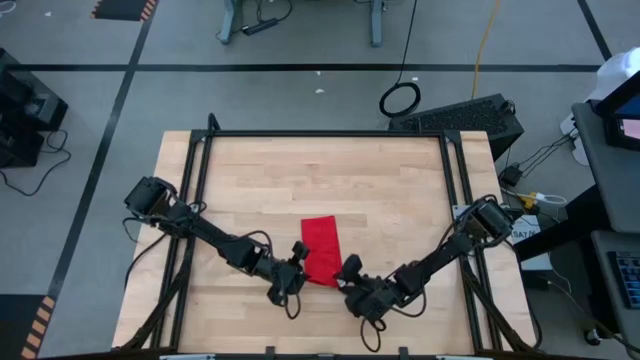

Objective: Roll napkin
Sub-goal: Roll the red napkin

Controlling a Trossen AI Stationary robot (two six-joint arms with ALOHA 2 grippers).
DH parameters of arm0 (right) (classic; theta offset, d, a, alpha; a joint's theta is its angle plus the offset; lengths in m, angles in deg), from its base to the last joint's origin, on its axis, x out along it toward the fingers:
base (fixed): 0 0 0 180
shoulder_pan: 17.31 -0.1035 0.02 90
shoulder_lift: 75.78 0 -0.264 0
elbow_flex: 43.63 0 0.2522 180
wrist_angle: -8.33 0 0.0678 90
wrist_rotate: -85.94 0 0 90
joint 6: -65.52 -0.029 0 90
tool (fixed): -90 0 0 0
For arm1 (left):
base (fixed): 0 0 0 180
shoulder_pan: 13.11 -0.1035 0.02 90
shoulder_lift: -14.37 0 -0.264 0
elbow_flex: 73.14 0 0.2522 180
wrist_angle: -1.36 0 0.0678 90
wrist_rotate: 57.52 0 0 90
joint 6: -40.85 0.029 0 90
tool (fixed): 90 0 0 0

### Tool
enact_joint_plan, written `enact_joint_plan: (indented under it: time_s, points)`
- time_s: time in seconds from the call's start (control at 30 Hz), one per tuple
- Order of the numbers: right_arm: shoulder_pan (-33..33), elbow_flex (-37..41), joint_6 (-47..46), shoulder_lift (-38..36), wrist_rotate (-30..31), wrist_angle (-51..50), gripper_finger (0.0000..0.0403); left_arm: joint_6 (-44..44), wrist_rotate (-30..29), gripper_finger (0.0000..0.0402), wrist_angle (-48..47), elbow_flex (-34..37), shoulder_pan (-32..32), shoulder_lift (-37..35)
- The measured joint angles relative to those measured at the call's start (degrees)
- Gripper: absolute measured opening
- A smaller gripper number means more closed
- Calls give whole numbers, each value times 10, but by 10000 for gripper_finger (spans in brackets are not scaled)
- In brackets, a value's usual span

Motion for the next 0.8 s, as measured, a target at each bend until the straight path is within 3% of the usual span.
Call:
enact_joint_plan:
  time_s: [0.33,0.63,0.8]
  points:
    - [30,1,-46,-1,-75,-13,195,3,23,8,2,0,-14,0]
    - [32,2,-103,0,-88,-18,59,-28,28,8,0,0,-14,0]
    - [36,2,-128,1,-83,-20,10,-53,-22,36,1,0,-3,0]
